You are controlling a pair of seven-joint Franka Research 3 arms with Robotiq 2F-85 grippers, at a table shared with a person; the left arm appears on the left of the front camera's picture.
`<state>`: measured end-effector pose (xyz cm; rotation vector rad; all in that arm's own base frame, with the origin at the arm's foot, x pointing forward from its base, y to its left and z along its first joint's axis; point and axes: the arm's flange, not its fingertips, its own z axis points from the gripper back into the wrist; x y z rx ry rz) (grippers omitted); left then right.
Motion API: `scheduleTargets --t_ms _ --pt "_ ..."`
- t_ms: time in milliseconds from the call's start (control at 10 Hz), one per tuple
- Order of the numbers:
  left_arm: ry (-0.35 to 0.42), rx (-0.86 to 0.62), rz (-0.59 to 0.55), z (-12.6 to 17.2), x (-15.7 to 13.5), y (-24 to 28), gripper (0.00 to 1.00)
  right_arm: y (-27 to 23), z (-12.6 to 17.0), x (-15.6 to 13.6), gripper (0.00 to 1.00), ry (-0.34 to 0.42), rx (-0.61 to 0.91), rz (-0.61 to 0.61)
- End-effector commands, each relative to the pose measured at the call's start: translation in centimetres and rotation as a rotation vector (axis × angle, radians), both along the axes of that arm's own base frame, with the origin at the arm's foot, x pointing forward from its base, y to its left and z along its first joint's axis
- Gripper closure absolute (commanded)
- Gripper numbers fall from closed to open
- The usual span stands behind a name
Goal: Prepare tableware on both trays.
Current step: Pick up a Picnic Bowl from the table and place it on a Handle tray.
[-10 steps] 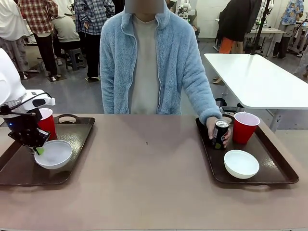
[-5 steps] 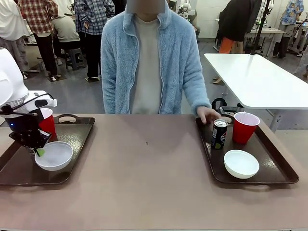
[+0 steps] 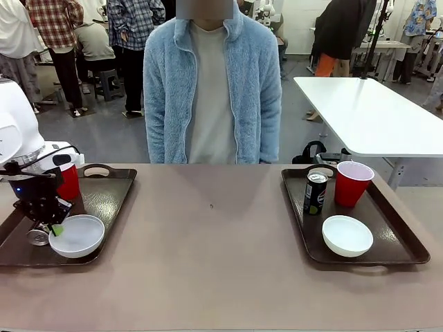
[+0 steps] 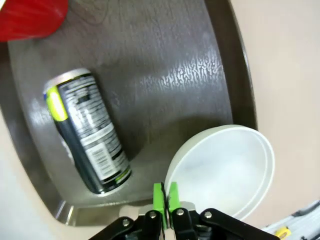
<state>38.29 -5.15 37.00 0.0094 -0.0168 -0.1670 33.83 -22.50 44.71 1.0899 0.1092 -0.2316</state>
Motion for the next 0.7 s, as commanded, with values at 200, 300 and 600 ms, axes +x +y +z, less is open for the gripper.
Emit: scheduleTargets --t_ms 200,300,600 --pt "-0.039 0.033 -0.013 -1.59 -4.21 0.62 1.0 0.22 0.11 -0.28 0.01 -0.004 0.006 -0.001" --pt "-0.04 0.031 -0.012 -1.58 -4.27 0.54 1.0 0.22 0.11 -0.28 0.01 -0.004 0.006 -0.001" --pt "-0.029 0.011 -0.007 -1.67 -3.99 0.6 1.0 0.22 0.11 -0.28 0.01 -0.004 0.006 -0.001"
